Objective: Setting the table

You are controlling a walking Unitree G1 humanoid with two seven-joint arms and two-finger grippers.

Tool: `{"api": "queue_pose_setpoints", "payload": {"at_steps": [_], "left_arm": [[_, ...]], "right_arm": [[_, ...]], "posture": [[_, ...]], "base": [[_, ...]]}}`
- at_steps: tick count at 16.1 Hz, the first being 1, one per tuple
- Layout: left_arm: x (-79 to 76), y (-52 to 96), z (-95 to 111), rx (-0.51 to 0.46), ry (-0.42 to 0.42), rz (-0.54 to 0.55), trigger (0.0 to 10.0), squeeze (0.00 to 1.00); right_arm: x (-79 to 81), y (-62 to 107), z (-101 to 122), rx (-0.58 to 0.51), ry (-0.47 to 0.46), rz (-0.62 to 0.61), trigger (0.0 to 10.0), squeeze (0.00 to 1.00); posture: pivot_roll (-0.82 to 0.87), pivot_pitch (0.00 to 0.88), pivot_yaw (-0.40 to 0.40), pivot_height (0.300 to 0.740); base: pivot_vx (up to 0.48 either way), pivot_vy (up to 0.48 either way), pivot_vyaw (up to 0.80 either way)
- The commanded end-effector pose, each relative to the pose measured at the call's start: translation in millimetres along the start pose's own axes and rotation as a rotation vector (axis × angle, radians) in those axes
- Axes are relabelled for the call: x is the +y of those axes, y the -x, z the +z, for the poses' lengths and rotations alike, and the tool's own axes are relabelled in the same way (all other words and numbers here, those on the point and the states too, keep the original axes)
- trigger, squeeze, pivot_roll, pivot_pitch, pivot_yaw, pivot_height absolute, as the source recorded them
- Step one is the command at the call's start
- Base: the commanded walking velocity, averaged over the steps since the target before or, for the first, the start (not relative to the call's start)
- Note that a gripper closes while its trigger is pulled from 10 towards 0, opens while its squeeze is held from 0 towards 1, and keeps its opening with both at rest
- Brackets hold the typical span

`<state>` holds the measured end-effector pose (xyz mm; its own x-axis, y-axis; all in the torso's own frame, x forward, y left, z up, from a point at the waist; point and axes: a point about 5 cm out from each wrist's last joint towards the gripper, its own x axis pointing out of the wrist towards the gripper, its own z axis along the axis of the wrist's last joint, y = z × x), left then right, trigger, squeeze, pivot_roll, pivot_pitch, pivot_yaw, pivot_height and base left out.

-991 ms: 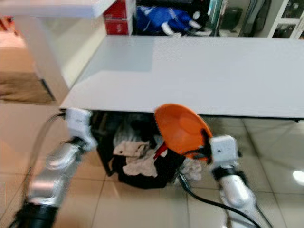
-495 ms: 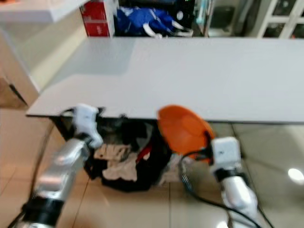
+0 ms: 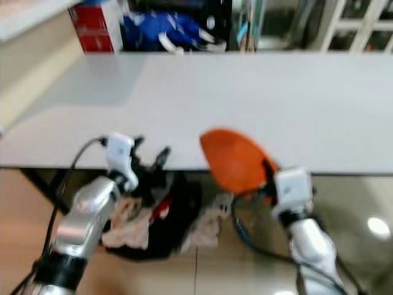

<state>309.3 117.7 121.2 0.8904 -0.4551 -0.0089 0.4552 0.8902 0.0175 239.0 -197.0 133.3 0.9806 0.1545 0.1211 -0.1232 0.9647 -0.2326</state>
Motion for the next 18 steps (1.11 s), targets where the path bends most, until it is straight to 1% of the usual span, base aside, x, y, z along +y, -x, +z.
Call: {"api": "queue_pose_setpoints", "payload": {"at_steps": [1, 3, 4, 5, 6, 7, 8, 9, 12, 14, 16, 18], "left_arm": [[6.7, 2.2, 1, -0.003, -0.027, 0.012, 10.0, 0.0], [4.1, -0.5, 3, -0.011, -0.043, -0.001, 10.0, 0.0], [3.3, -2.2, 3, -0.011, -0.043, -0.001, 10.0, 0.0], [1.9, -4.0, 4, -0.014, -0.045, -0.005, 10.0, 0.0], [0.2, -5.1, 5, -0.02, -0.044, -0.012, 10.0, 0.0], [-0.3, -5.5, 5, -0.022, -0.045, -0.015, 10.0, 0.0], [-0.9, -5.5, 5, -0.023, -0.047, -0.016, 10.0, 0.0], [-2.9, -5.8, 6, -0.027, -0.058, -0.021, 10.0, 0.0], [0.7, -7.1, 13, -0.049, -0.054, 0.002, 10.0, 0.0], [-0.4, -7.0, 16, -0.066, -0.055, 0.0, 10.0, 0.0], [-5.1, -8.3, 22, -0.089, -0.054, -0.012, 10.0, 0.0], [-18.1, -10.7, 34, -0.131, -0.05, -0.069, 10.0, 0.0]], "right_arm": [[7.7, -14.1, 41, -0.171, -0.049, 0.056, 0.0, 0.0], [-0.7, -26.8, 60, -0.232, -0.088, 0.042, 0.0, 0.0], [-7.0, -33.2, 62, -0.241, -0.108, 0.015, 0.0, 0.0], [-18.1, -42.5, 59, -0.222, -0.133, -0.054, 0.0, 0.0], [-31.1, -54.3, 52, -0.198, -0.173, -0.15, 0.0, 0.0], [-37.2, -63.4, 49, -0.179, -0.195, -0.198, 0.0, 0.0], [-39.3, -72.7, 47, -0.167, -0.208, -0.22, 0.0, 0.0], [-38.6, -87.0, 48, -0.161, -0.23, -0.231, 0.0, 0.0], [-33.8, -92.8, 45, -0.161, -0.228, -0.218, 0.0, 0.0], [-31.1, -95.2, 40, -0.153, -0.226, -0.22, 0.0, 0.0], [-29.5, -97.3, 39, -0.151, -0.23, -0.216, 0.0, 0.0], [-28.5, -98.6, 35, -0.142, -0.227, -0.211, 0.0, 0.0]], "posture": [[-0.06, 0.0, 0.063, 0.74], [-0.07, 0.0, 0.064, 0.74], [-0.07, 0.0, 0.065, 0.74], [-0.07, 0.0, 0.064, 0.74], [-0.07, 0.0, 0.066, 0.74], [-0.06, 0.0, 0.066, 0.74], [-0.05, 0.0, 0.067, 0.74], [-0.03, 0.0, 0.058, 0.74], [-0.02, 0.0, 0.049, 0.74], [-0.02, 0.0, 0.049, 0.74], [-0.03, 0.0, 0.048, 0.74], [-0.03, 0.0, 0.048, 0.74]], "base": [[0.0, 0.0, 0.0], [0.0, 0.0, 0.0], [0.0, 0.0, 0.0], [0.0, 0.0, 0.0], [0.0, 0.0, 0.0], [0.0, 0.0, 0.0], [0.0, 0.0, 0.0], [0.0, 0.0, 0.0], [0.0, 0.0, 0.0], [0.356, 0.144, 0.0], [0.386, 0.285, 0.0], [0.382, 0.289, 0.0]]}}
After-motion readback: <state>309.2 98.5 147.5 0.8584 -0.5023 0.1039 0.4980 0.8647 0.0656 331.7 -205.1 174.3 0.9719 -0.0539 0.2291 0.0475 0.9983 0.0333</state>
